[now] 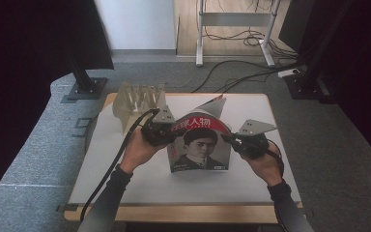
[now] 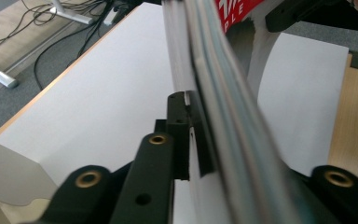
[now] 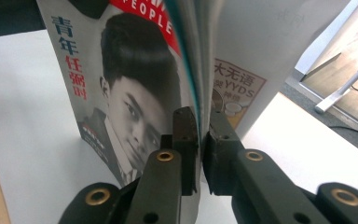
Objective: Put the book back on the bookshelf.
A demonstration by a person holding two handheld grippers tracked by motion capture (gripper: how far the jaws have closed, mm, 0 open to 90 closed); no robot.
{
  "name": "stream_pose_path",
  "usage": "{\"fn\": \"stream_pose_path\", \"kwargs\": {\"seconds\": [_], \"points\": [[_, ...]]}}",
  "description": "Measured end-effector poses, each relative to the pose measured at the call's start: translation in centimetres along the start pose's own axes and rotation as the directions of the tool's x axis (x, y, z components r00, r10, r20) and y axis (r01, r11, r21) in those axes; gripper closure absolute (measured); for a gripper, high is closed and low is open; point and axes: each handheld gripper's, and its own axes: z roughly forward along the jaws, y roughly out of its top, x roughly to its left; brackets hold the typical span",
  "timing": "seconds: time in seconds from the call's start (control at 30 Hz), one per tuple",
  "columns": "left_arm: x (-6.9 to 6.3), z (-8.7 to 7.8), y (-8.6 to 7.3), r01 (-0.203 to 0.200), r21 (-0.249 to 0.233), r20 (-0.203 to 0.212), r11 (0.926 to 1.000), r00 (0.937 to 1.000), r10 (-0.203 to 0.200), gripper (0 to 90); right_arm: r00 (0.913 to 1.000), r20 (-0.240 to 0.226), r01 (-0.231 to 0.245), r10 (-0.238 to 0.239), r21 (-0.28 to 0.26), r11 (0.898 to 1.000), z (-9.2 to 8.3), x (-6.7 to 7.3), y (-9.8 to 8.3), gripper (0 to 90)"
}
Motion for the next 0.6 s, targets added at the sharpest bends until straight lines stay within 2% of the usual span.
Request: {"fn": "stream_pose_path", "kwargs": {"seconds": [0.07, 0.17, 0.33, 0.47, 0.6], "points": [[0.2, 0.0, -0.1, 0.012, -0.007, 0.013, 0.9999, 0.9998, -0.012, 86.4, 1.0, 0.006, -0.004, 0.004, 0.005, 1.0, 0.0, -0.3, -0.3, 79.6], [0.3, -0.1, -0.2, 0.005, -0.009, -0.006, 0.9999, 1.0, -0.005, 86.9, 0.9995, 0.023, -0.022, 0.022, 0.008, 1.0, -0.1, -0.6, -0.8, 74.8], [0.6, -0.6, -0.5, 0.029, -0.023, 0.014, 0.9993, 0.9995, -0.029, 87.0, 0.9977, 0.046, -0.05, 0.049, 0.021, 0.999, -0.3, -1.3, -2.1, 61.0], [0.9, -1.5, -0.8, 0.041, -0.026, 0.0, 0.9988, 0.9992, -0.041, 87.0, 0.9962, 0.058, -0.067, 0.065, 0.031, 0.997, -0.1, -1.6, -3.0, 51.3], [1.6, -2.5, -1.2, 0.074, -0.031, -0.002, 0.9968, 0.9972, -0.074, 87.1, 0.9945, 0.063, -0.087, 0.084, 0.052, 0.995, 0.2, -1.7, -4.2, 43.6]]}}
